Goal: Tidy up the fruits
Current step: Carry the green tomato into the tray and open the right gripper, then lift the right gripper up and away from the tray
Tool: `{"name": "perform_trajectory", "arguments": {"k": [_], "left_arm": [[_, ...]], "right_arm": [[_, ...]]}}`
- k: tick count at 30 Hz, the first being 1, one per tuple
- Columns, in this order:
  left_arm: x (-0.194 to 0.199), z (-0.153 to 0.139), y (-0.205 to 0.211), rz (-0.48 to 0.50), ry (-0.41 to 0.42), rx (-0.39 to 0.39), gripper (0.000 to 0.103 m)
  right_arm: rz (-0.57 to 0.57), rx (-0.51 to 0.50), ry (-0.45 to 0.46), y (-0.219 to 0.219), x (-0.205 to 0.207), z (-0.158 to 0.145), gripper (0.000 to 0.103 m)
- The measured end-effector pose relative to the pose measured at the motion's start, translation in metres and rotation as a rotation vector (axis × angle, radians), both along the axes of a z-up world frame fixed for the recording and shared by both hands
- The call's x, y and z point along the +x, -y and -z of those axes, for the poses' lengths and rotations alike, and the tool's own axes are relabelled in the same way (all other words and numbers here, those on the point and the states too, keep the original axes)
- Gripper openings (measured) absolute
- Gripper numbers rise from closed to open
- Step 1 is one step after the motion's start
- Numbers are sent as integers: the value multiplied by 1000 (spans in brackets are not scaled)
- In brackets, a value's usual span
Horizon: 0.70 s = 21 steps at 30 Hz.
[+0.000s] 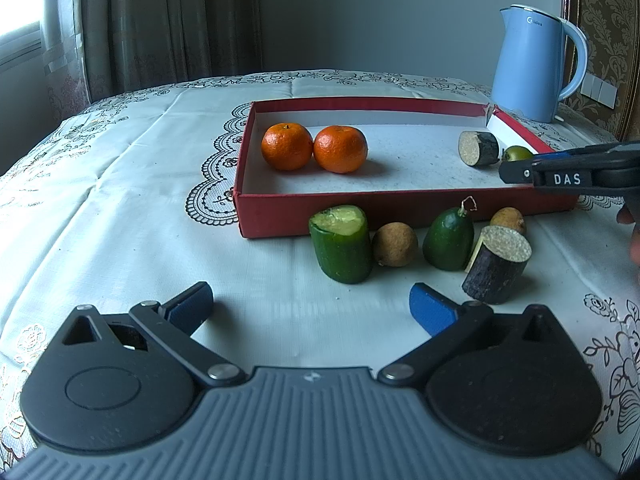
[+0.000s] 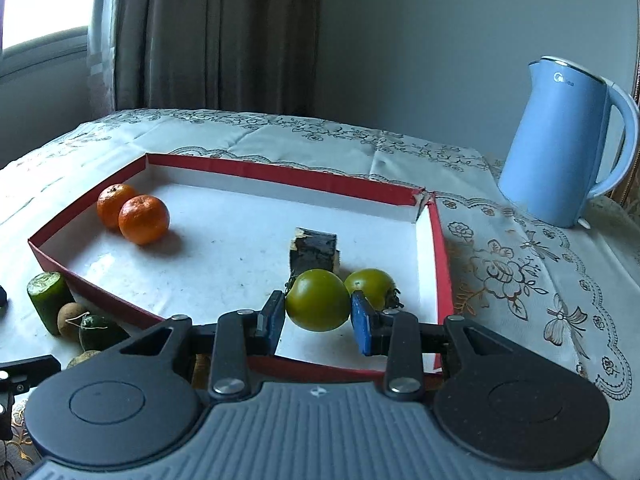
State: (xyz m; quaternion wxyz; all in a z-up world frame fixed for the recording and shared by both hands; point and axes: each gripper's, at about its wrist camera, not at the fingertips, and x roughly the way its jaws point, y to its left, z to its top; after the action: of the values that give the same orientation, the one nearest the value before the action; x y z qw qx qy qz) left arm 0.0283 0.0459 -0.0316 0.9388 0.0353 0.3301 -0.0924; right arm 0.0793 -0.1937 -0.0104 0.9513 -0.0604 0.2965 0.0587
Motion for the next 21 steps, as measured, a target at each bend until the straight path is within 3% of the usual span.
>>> {"name": "perform_trajectory", "arguments": {"k": [12, 15, 17, 21], "left_arm": [[0, 0, 0, 0, 0, 0, 103], [0, 0, 0, 0, 0, 0, 103], [0, 0, 0, 0, 0, 0, 103], [0, 0, 0, 0, 0, 0, 103]], "right_arm": [[-12, 31, -5, 1, 0, 2, 36], [-8, 26, 3, 1, -1, 2, 41], [-5, 30, 14, 3, -4, 1, 55], [-12, 53, 65, 5, -14, -6, 57]]}}
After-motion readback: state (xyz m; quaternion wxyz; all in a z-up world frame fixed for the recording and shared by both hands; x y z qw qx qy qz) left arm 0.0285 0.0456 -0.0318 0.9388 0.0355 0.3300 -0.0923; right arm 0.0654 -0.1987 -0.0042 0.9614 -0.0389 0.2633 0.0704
